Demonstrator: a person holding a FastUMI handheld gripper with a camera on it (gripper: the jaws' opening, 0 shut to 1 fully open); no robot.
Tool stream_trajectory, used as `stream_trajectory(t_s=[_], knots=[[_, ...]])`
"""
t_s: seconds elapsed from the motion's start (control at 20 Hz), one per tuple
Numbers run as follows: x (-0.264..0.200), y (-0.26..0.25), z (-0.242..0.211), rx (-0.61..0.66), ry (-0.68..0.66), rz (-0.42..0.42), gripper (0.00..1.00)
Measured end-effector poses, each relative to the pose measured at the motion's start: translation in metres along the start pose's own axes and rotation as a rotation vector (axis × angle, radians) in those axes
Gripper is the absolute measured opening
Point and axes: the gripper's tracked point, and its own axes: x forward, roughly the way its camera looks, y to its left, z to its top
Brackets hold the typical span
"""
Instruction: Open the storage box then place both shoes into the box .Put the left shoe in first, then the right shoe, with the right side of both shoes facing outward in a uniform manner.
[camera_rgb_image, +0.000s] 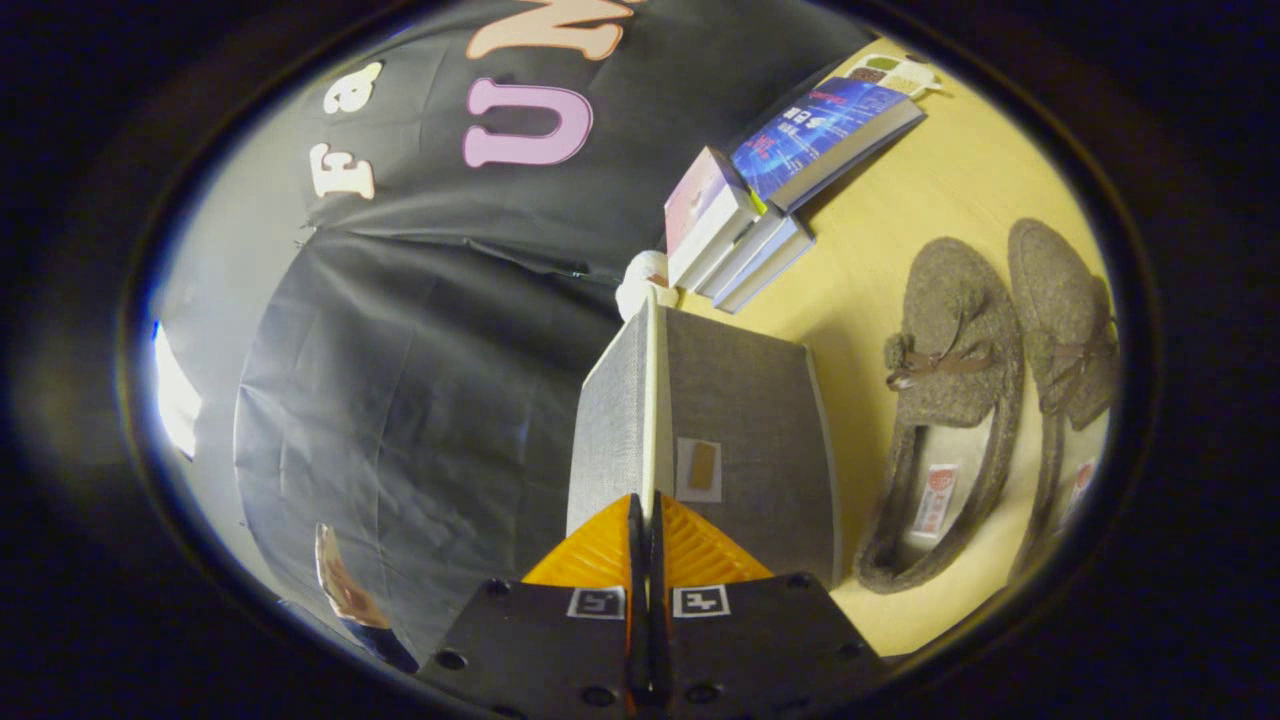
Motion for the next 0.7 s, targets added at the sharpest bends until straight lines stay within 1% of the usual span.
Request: stream_trajectory(t_s=[0.15, 0.25, 0.5, 0.7], knots=[[-0.002, 0.011, 0.003, -0.014, -0.003, 0.008, 0.04], [-0.005, 0.028, 0.006, -0.028, -0.016, 0.028, 0.04], [-0.008, 0.091, 0.009, -0.134, -0.037, 0.082, 0.04], [0.014, 0.138, -0.003, -0.223, -0.007, 0.113, 0.04]])
